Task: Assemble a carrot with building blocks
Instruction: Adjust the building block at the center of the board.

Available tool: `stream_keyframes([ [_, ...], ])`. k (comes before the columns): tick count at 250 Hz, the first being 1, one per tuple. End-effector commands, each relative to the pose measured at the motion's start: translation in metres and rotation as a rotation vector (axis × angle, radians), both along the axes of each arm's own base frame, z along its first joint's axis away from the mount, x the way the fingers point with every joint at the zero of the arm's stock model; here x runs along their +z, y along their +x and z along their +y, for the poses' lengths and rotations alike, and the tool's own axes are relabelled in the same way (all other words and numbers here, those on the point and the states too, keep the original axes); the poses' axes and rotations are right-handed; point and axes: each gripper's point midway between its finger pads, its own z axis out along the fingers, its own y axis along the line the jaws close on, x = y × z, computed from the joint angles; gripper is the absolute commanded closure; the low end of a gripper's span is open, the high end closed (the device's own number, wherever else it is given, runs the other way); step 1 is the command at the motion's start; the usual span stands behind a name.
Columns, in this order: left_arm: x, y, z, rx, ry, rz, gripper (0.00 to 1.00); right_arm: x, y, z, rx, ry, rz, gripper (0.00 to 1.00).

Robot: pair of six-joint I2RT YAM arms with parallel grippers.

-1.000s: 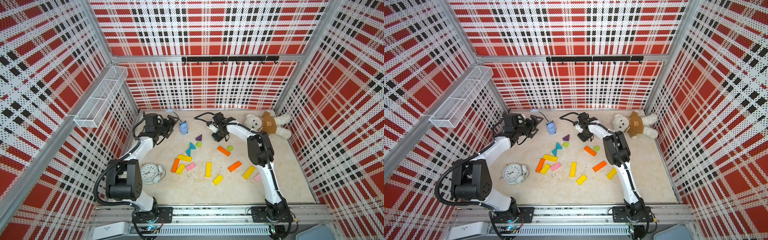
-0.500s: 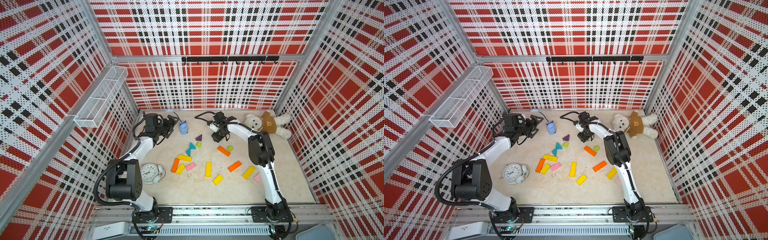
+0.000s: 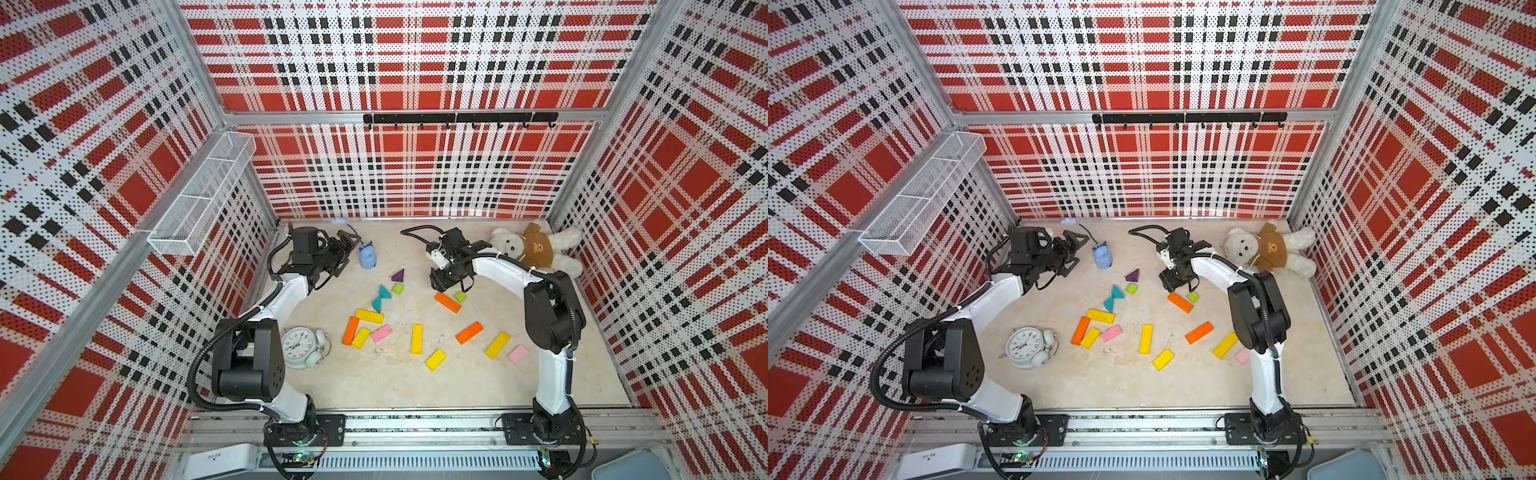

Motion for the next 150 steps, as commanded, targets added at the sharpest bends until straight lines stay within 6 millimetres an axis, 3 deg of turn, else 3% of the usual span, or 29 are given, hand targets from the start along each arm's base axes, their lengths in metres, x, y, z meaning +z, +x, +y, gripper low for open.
stream_keyframes([
  [1, 0.016, -0.003, -0.021, -0.052, -0.005, -0.046, 0.04, -0.005, -0.01, 0.007, -0.009, 0.053, 0.018, 0.34],
  [62, 0.014, -0.002, -0.018, -0.046, 0.0, -0.046, 0.03, -0.031, -0.027, 0.008, 0.0, 0.04, 0.082, 0.37],
  [150, 0.017, -0.002, -0.016, -0.04, -0.002, -0.051, 0.03, -0.038, -0.072, 0.025, 0.031, 0.086, 0.153, 0.42],
])
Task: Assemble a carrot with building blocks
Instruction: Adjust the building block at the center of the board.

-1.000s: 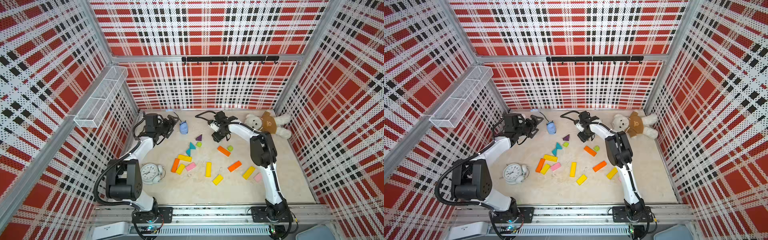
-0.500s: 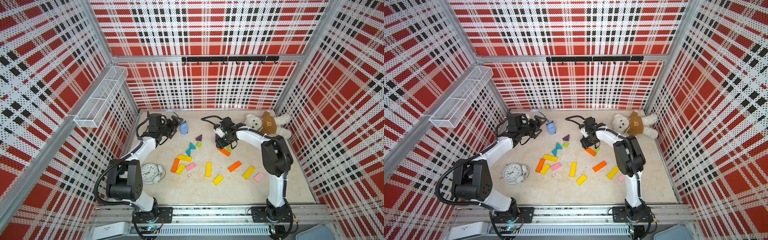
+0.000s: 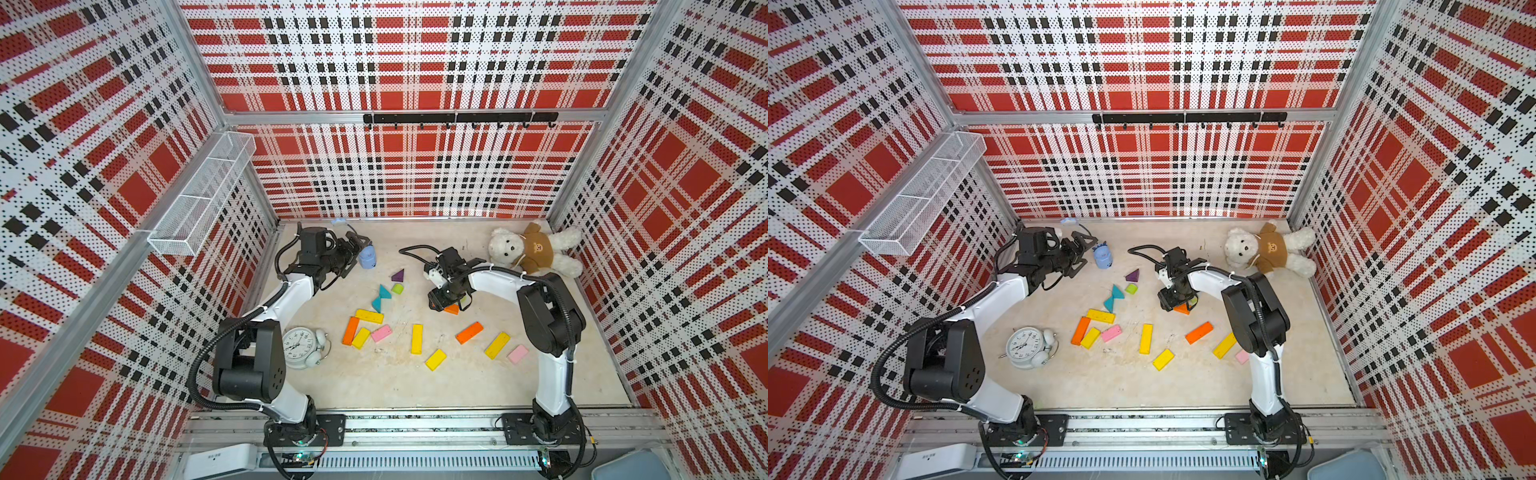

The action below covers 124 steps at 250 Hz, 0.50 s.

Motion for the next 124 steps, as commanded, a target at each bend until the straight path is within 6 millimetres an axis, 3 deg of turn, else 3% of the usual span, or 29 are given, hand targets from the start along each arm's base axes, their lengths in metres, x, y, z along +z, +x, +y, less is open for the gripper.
stream_keyframes([
  [1, 0.017, 0.002, 0.002, 0.001, -0.002, -0.05, 0.03, 0.003, -0.02, 0.01, 0.016, 0.041, 0.035, 0.42],
  [36, 0.019, 0.001, -0.001, -0.005, -0.002, -0.057, 0.03, 0.021, -0.029, 0.009, -0.003, 0.06, 0.04, 0.42],
  [67, 0.026, -0.003, -0.009, -0.024, 0.002, -0.076, 0.03, 0.056, -0.019, 0.004, -0.057, 0.049, -0.023, 0.41],
  [89, 0.034, -0.007, -0.019, -0.045, 0.004, -0.096, 0.03, 0.085, 0.0, -0.015, -0.156, -0.033, -0.121, 0.39],
  [124, 0.057, -0.023, -0.047, -0.097, 0.059, -0.189, 0.0, 0.131, 0.025, -0.063, -0.364, -0.179, -0.283, 0.39],
])
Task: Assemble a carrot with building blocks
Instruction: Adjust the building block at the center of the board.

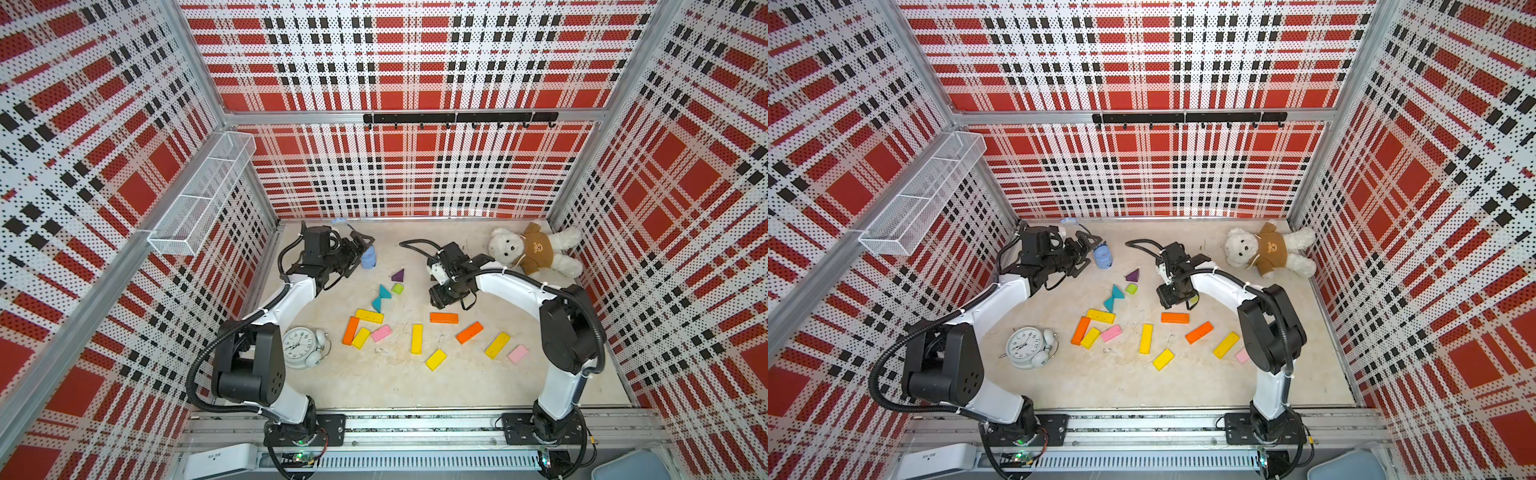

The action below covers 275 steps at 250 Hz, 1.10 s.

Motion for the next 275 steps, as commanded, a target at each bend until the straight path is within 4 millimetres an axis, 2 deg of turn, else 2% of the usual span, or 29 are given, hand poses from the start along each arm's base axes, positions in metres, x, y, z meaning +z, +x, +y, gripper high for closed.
stream_keyframes([
  [1, 0.044, -0.013, -0.023, -0.045, 0.044, -0.151, 0.01, 0.054, 0.023, -0.049, -0.22, -0.13, -0.17, 0.39],
  [26, 0.063, -0.029, -0.045, -0.108, 0.102, -0.245, 0.02, 0.087, 0.031, -0.073, -0.351, -0.123, -0.297, 0.38],
  [31, 0.067, -0.038, -0.061, -0.155, 0.107, -0.268, 0.03, 0.092, 0.031, -0.075, -0.356, -0.101, -0.315, 0.38],
  [60, 0.072, -0.058, -0.093, -0.275, 0.19, -0.321, 0.03, 0.102, 0.03, -0.082, -0.415, 0.131, -0.328, 0.4],
  [82, 0.065, -0.065, -0.101, -0.281, 0.283, -0.321, 0.03, 0.093, 0.032, -0.098, -0.465, 0.254, -0.241, 0.42],
  [112, 0.044, -0.082, -0.119, -0.271, 0.356, -0.293, 0.05, 0.072, 0.026, -0.112, -0.52, 0.189, -0.148, 0.43],
  [126, 0.037, -0.093, -0.132, -0.287, 0.36, -0.274, 0.06, 0.06, 0.021, -0.121, -0.566, 0.146, -0.086, 0.31],
  [141, 0.033, -0.102, -0.143, -0.317, 0.375, -0.256, 0.04, 0.051, 0.017, -0.132, -0.595, 0.076, -0.047, 0.28],
  [150, 0.031, -0.107, -0.148, -0.336, 0.388, -0.256, 0.01, 0.046, 0.016, -0.138, -0.61, 0.04, -0.042, 0.18],
  [160, 0.031, -0.11, -0.15, -0.337, 0.405, -0.257, 0.0, 0.042, 0.015, -0.142, -0.622, 0.025, -0.036, 0.09],
  [179, 0.032, -0.114, -0.151, -0.34, 0.4, -0.257, 0.01, 0.036, 0.013, -0.137, -0.625, 0.061, -0.008, 0.08],
  [196, 0.039, -0.117, -0.157, -0.376, 0.375, -0.286, 0.0, 0.032, 0.013, -0.123, -0.607, 0.13, 0.032, 0.24],
  [220, 0.035, -0.113, -0.15, -0.365, 0.414, -0.255, 0.01, 0.022, 0.014, -0.108, -0.584, 0.174, 0.098, 0.47],
  [249, 0.029, -0.1, -0.134, -0.32, 0.435, -0.202, 0.01, 0.006, 0.015, -0.103, -0.609, 0.106, 0.139, 0.48],
  [275, 0.028, -0.088, -0.123, -0.28, 0.351, -0.176, 0.0, -0.006, 0.018, -0.095, -0.612, 0.049, 0.15, 0.44],
])
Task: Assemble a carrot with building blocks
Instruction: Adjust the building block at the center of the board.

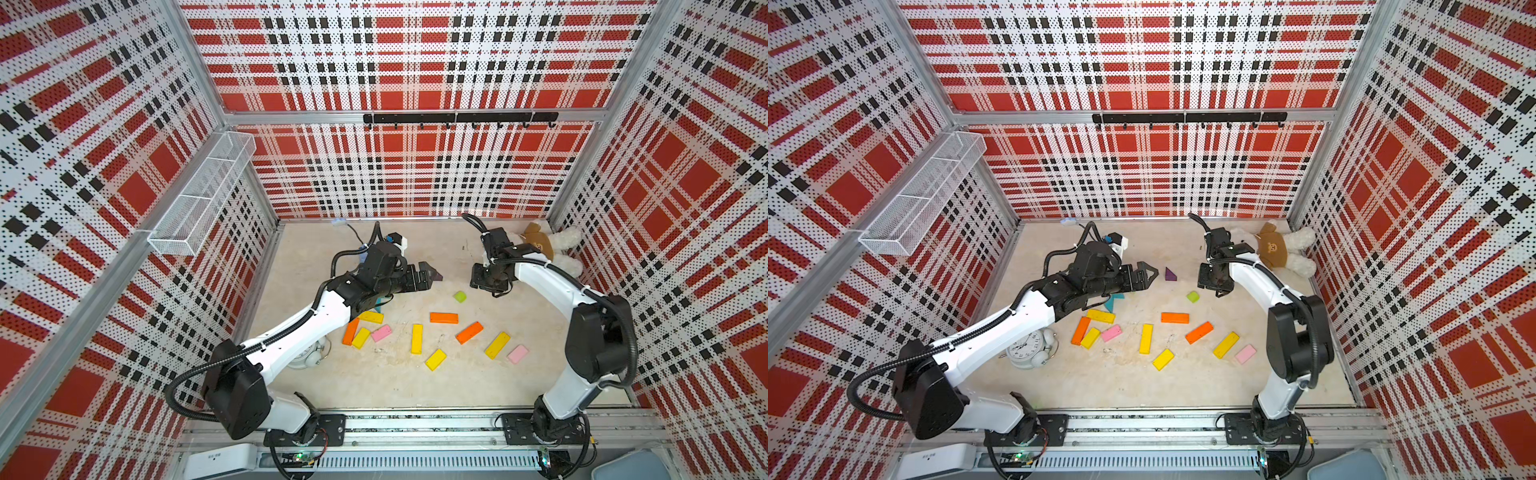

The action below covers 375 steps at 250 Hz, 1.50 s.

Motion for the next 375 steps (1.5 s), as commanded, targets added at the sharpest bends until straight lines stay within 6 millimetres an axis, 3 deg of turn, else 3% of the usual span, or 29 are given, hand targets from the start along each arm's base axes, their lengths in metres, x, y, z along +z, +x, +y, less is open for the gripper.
stream_keyframes([
  [1, -0.002, 0.016, 0.016, 0.057, -0.05, 0.037, 0.0, -0.009, 0.0, 0.011, -0.012, -0.035, 0.037, 0.44],
  [56, -0.014, 0.038, 0.035, 0.121, -0.181, 0.128, 0.01, -0.028, 0.009, 0.022, -0.018, -0.107, 0.08, 0.38],
  [125, -0.014, 0.041, 0.04, 0.135, -0.19, 0.126, 0.02, -0.045, 0.032, 0.013, -0.081, -0.192, 0.063, 0.33],
  [174, -0.017, 0.042, 0.04, 0.138, -0.187, 0.133, 0.02, -0.062, 0.04, 0.02, -0.076, -0.178, 0.084, 0.33],
  [217, -0.018, 0.043, 0.041, 0.141, -0.188, 0.135, 0.03, -0.077, 0.033, 0.024, -0.064, -0.159, 0.117, 0.35],
  [297, -0.02, 0.042, 0.038, 0.129, -0.193, 0.144, 0.03, -0.084, 0.003, 0.017, 0.0, -0.163, 0.177, 0.39],
  [347, -0.021, 0.041, 0.036, 0.124, -0.191, 0.147, 0.03, -0.075, -0.011, 0.009, 0.05, -0.169, 0.195, 0.41],
  [375, -0.021, 0.04, 0.032, 0.107, -0.194, 0.149, 0.03, -0.07, -0.011, 0.018, 0.126, -0.11, 0.211, 0.42],
])
